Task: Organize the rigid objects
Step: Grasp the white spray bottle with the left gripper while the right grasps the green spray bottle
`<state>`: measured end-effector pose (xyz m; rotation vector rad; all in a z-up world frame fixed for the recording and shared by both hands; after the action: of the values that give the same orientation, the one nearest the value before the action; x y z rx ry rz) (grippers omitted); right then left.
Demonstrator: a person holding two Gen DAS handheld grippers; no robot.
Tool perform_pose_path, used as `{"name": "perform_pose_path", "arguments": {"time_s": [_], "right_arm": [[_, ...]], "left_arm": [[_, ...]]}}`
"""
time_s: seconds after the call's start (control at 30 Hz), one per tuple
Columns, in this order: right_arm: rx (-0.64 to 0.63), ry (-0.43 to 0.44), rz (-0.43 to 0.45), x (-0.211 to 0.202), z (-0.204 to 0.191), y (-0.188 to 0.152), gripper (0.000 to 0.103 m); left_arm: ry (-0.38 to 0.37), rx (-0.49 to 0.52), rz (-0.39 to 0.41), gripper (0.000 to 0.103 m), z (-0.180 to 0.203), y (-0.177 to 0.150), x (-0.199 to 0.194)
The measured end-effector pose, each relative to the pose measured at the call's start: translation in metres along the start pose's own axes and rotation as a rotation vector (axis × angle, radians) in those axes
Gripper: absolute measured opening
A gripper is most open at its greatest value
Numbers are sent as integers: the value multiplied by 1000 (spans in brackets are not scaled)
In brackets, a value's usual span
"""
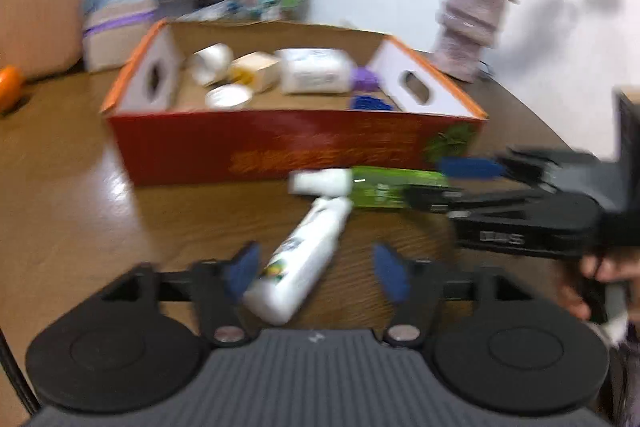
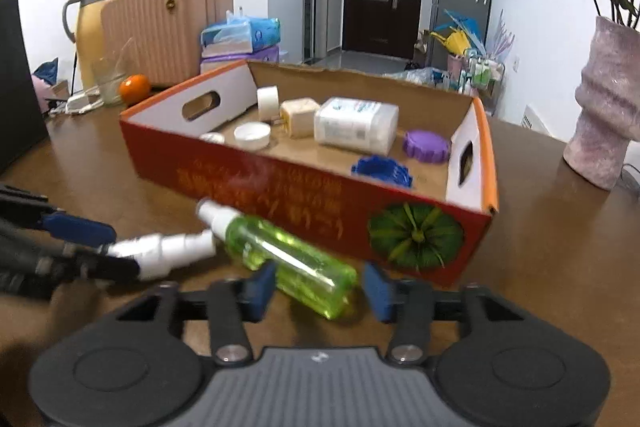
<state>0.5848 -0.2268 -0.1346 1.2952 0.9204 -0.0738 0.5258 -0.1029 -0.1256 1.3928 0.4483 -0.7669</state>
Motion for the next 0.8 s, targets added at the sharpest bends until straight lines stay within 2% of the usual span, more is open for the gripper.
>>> {"name": "perform_pose_path", "arguments": {"time_s": [0.03, 0.07, 0.17, 0.2, 0.3, 0.33, 0.37, 0.4, 0.47, 0.53, 0.6, 0.67, 0.77, 0.8], "right_arm": [[-16, 18, 4, 3, -5, 2, 72], [-40, 16, -6, 7, -9, 2, 76], [-126, -32, -24, 16, -17, 3, 74], [-137, -33, -26, 19, -19, 3, 75], [-145, -11, -18, 24, -19, 4, 74], [-140, -8, -18, 24, -19, 4, 72], [-137, -7, -17, 23, -20, 2, 61], [-139, 0, -30, 22, -22, 0, 58], [-153, 4, -85, 17, -28, -7, 45], [-186, -13, -109, 2, -37, -15, 39], [-182, -1, -93, -10, -45, -15, 41], [-149, 11, -78, -10, -48, -9, 51], [-146, 18, -72, 5, -56, -1, 54], [-142, 14, -74, 10, -58, 0, 54]], "left_arm": [[17, 8, -11, 75, 2, 0, 4], [17, 19, -26, 74, 5, -1, 9], [32, 31, -52, 69, 1, -7, 24], [40, 29, -34, 68, -2, -6, 25], [57, 26, -27, 52, -10, -6, 22], [43, 21, -30, 43, -12, -7, 20], [29, 25, -34, 38, -13, -8, 18], [27, 33, -38, 33, -13, -9, 16], [25, 46, -43, 33, -15, -13, 11], [14, 63, -32, 31, -15, -17, 0], [19, 66, -7, 34, -17, -18, -8], [34, 55, -2, 39, -20, -16, -7], [21, 7, -37, 47, -24, -18, 3], [12, 0, -31, 46, -25, -18, 3]]}}
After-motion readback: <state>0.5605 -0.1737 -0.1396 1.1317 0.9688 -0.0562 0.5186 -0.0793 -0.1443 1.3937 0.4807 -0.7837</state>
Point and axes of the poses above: each gripper's, at about its wrist camera, not at the fingertips, and x roughly the way its jaws point, z to its right, y to its top, the point moved 9 cm from there along x, roughly the way its jaws point
